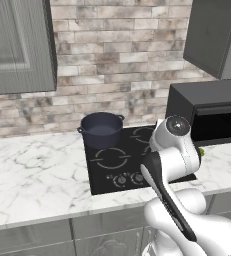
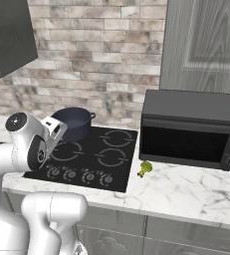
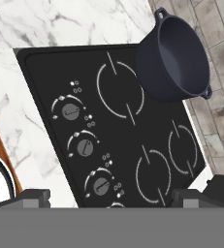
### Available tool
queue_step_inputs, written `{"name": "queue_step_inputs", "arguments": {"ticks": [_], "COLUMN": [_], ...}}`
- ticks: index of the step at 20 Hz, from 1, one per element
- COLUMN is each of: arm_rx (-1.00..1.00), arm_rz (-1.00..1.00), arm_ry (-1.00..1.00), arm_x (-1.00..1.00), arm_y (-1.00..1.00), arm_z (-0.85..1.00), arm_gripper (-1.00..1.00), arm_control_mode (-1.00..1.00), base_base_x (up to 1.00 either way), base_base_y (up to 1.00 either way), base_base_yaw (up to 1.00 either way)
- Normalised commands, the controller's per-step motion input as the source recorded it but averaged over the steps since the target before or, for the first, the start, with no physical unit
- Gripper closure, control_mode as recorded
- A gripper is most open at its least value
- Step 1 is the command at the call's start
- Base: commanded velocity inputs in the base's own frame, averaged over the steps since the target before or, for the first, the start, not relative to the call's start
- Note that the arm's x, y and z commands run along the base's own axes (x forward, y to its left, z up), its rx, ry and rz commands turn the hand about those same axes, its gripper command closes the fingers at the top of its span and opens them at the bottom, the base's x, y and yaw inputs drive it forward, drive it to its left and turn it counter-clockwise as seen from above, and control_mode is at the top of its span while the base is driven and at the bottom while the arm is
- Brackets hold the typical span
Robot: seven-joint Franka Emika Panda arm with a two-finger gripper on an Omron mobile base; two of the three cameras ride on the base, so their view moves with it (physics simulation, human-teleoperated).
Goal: Turn on the burner for the pot on the stove. Wait thirty seconds for the pot to heat up. Then add the broccoli to the pot.
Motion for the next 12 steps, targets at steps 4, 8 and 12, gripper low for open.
{"name": "queue_step_inputs", "arguments": {"ticks": [4, 8, 12], "arm_rx": [0.00, 0.00, 0.00], "arm_rz": [0.00, 0.00, 0.00], "arm_ry": [0.00, 0.00, 0.00], "arm_x": [0.00, 0.00, 0.00], "arm_y": [0.00, 0.00, 0.00], "arm_z": [0.00, 0.00, 0.00], "arm_gripper": [-1.00, -1.00, -1.00], "arm_control_mode": [-1.00, -1.00, -1.00], "base_base_x": [0.00, 0.00, 0.00], "base_base_y": [0.00, 0.00, 0.00], "base_base_yaw": [0.00, 0.00, 0.00]}}
